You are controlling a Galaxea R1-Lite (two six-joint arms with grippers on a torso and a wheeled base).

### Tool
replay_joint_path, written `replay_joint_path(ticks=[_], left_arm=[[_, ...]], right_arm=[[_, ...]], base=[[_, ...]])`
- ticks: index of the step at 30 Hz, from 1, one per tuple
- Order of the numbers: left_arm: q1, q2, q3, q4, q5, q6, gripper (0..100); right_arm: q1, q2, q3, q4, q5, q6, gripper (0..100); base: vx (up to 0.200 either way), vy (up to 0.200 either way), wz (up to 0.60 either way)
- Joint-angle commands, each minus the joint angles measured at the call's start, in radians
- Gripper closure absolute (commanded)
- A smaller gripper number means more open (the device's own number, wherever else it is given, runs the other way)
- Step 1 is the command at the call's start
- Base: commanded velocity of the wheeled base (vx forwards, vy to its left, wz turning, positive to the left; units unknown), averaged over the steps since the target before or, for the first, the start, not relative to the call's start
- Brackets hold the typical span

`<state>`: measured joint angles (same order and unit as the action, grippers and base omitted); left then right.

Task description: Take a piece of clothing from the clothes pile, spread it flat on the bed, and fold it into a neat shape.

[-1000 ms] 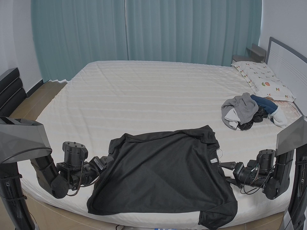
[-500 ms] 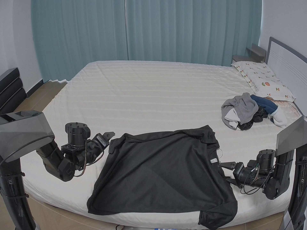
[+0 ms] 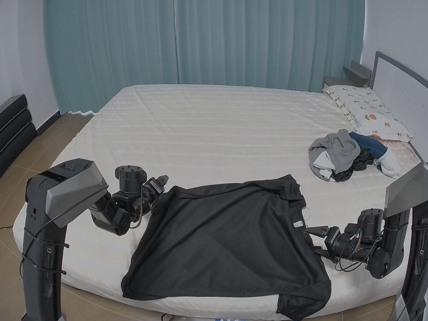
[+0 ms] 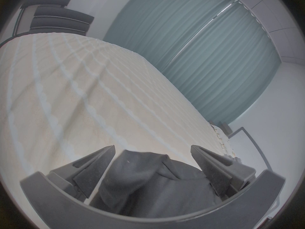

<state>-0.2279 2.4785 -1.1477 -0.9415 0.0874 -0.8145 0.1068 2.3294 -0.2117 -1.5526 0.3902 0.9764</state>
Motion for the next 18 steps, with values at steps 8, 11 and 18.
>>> replay_joint_path(ticks=[8, 11, 18], left_arm=[[0.001, 0.115, -0.041, 0.013, 0.034, 0.005, 0], [-0.001, 0.115, -0.040, 0.013, 0.034, 0.005, 0], [-0.002, 0.115, -0.040, 0.012, 0.034, 0.005, 100]], right_arm=[[0.007, 0.004, -0.002, -0.011, -0.001, -0.002, 0], [0.007, 0.004, -0.002, -0.011, -0.001, -0.002, 0], [0.007, 0.004, -0.002, -0.011, -0.001, -0.002, 0]], base=[[0.000, 0.000, 0.00], [0.000, 0.000, 0.00], [0.000, 0.000, 0.00]])
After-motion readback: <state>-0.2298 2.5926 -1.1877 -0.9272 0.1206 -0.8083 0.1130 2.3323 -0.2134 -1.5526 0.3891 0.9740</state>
